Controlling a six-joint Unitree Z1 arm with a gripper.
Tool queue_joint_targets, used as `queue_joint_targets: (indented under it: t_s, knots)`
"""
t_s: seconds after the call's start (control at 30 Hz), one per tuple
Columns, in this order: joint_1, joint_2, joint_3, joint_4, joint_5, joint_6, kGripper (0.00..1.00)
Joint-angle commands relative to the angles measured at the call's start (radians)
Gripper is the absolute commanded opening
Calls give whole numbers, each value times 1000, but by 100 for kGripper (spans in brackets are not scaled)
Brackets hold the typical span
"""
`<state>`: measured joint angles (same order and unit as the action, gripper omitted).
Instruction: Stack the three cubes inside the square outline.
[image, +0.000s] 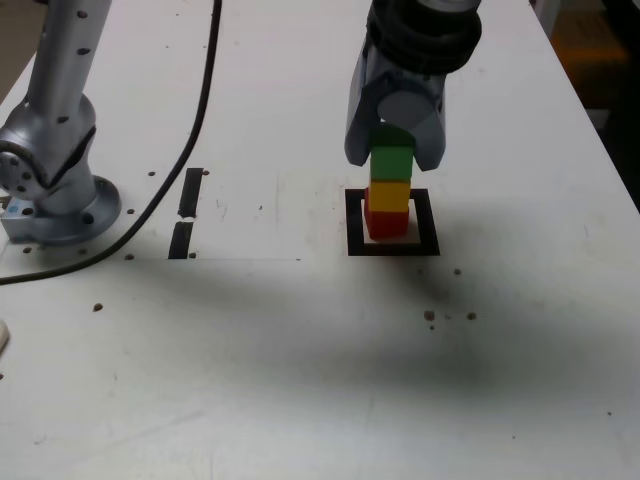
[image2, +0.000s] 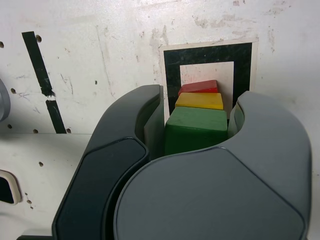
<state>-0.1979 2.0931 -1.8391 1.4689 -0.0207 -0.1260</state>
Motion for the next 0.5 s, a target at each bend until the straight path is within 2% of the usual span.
queue_joint_targets:
  t_s: [0.0,0.03,0.2,0.23,0.47]
  knots:
    - [2,5,-3,3,-6,7,62]
    - [2,4,-3,4,-8,8,65]
    - [6,-6,-5,15,-18,20,96]
    - [7,-8,-5,16,-18,20,99]
    - [18,-60,6,22,-23,20,100]
